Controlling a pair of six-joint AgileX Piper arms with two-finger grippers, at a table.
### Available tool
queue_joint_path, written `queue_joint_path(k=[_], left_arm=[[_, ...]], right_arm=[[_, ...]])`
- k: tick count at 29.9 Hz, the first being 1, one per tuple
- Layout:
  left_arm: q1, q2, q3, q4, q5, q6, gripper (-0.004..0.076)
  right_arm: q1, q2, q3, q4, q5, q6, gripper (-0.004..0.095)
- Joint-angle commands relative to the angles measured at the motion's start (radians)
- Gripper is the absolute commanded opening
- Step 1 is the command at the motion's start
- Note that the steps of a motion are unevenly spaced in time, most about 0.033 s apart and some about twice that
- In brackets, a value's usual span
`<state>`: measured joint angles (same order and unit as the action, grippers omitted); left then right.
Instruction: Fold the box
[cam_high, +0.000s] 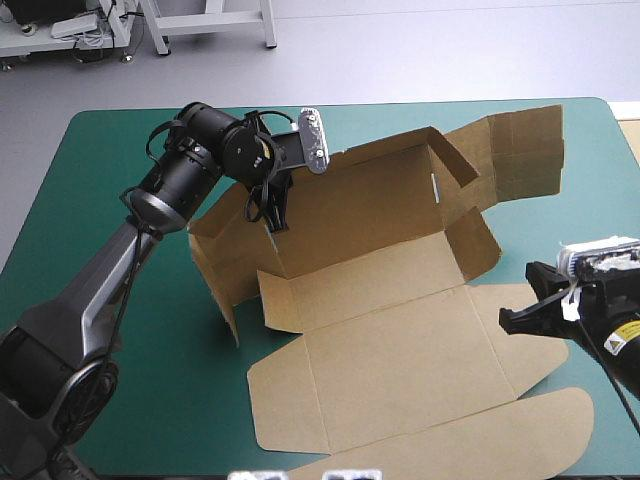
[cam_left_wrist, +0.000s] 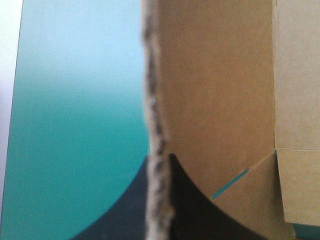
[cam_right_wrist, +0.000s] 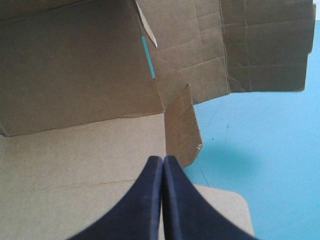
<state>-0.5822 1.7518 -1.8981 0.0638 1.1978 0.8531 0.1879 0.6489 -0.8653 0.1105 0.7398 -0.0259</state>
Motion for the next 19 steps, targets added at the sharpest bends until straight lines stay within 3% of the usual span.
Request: queue_joint_path(k=[1, 13, 19], left_arm=[[-0.036, -0.129, 0.085, 0.059, -0.114, -0.006, -0.0009], [-0.175, -0.306, 0.546, 0.538, -0.479, -0.226, -0.0009], [-0.175, -0.357, 0.662, 0.672, -0.628, -0.349, -0.0009]], right_arm=[[-0.002, 0.073, -0.111, -0.021, -0.057, -0.008, -0.0018], [-0.002, 0.337, -0.396, -0.040, -0.045, -0.033, -0.0018], [-0.002, 0.475, -0.544, -0.040, 0.041, -0.051, -0.0018]])
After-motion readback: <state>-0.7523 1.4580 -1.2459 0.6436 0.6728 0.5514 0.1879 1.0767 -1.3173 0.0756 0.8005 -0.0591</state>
